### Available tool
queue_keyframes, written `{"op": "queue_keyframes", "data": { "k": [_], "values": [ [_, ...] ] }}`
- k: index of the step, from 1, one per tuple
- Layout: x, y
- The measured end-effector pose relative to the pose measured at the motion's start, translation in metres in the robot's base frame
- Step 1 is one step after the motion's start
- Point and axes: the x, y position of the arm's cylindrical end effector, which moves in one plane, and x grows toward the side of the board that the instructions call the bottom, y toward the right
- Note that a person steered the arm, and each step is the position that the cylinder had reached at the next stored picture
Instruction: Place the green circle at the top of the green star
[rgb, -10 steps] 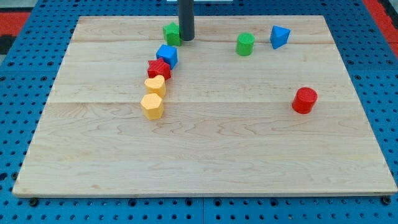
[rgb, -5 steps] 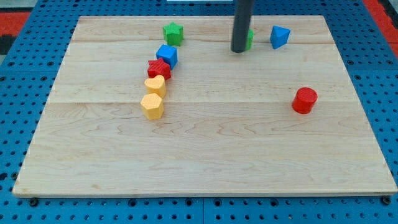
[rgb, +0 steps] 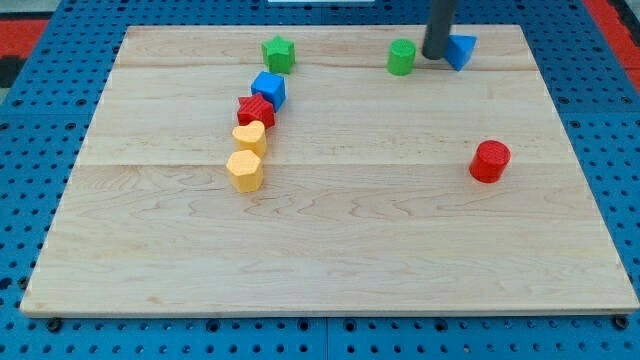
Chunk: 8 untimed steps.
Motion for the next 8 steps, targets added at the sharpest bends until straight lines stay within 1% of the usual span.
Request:
{"op": "queue_keyframes", "data": {
  "k": [1, 2, 3, 6, 8],
  "values": [
    [-0.004, -0.047],
    [0.0, -0.124],
    [0.027, -0.105],
    [-0.043, -0.177],
    [-0.053, -0.2]
  ]
}}
